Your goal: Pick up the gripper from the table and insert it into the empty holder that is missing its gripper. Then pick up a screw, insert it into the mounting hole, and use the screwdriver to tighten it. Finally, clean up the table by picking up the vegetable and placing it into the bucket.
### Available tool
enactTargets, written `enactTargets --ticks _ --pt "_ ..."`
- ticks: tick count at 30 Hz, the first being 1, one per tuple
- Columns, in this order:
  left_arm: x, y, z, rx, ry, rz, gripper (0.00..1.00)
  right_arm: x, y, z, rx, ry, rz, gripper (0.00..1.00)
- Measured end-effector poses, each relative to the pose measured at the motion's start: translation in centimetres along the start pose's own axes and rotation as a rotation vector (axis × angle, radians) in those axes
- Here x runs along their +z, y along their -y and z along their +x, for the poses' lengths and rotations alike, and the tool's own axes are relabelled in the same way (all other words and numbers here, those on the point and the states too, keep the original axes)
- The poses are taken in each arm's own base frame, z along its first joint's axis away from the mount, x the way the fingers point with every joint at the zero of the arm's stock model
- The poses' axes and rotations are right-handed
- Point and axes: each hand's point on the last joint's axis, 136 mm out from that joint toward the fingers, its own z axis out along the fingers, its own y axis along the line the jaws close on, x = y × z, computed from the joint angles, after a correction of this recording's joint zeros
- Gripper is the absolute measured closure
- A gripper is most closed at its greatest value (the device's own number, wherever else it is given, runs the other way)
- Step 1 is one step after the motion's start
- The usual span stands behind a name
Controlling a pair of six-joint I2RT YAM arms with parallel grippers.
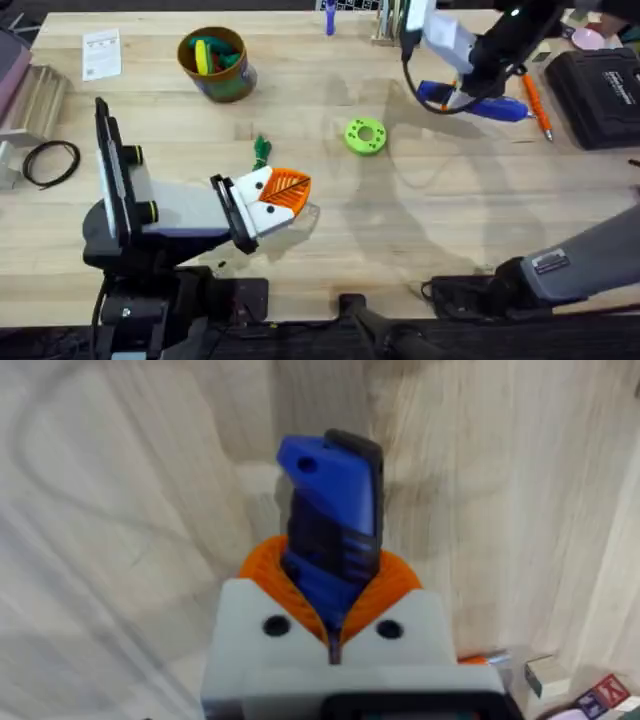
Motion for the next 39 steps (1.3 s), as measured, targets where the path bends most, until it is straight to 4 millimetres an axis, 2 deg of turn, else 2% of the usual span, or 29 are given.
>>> enactTargets --ticks 5,18,19,25,26,34,39 --pt "0.0 0.0 0.0 0.0 0.0 0.0 0.992 2.0 0.9 0.5 -0.045 -0.054 0.002 0.984" --pt "0.0 0.0 0.0 0.0 0.0 0.0 0.992 5.7 0.0 0.9 -0.063 -0.087 -0.092 0.984" --pt "0.0 0.0 0.0 0.001 0.0 0.0 0.992 5.7 0.2 0.8 -0.061 -0.085 -0.085 0.957" --pt "0.0 0.0 0.0 0.001 0.0 0.0 0.992 5.8 0.7 0.7 -0.062 -0.081 -0.064 0.113" --pt "0.0 0.0 0.0 0.0 0.0 0.0 0.992 5.8 0.6 0.7 -0.067 -0.082 -0.067 0.05" --pt "0.0 0.0 0.0 0.0 0.0 0.0 0.992 5.7 0.3 0.2 -0.033 -0.084 -0.071 0.026" --pt "0.0 0.0 0.0 0.0 0.0 0.0 0.988 4.4 0.1 -1.5 -0.057 -0.069 -0.035 0.025"
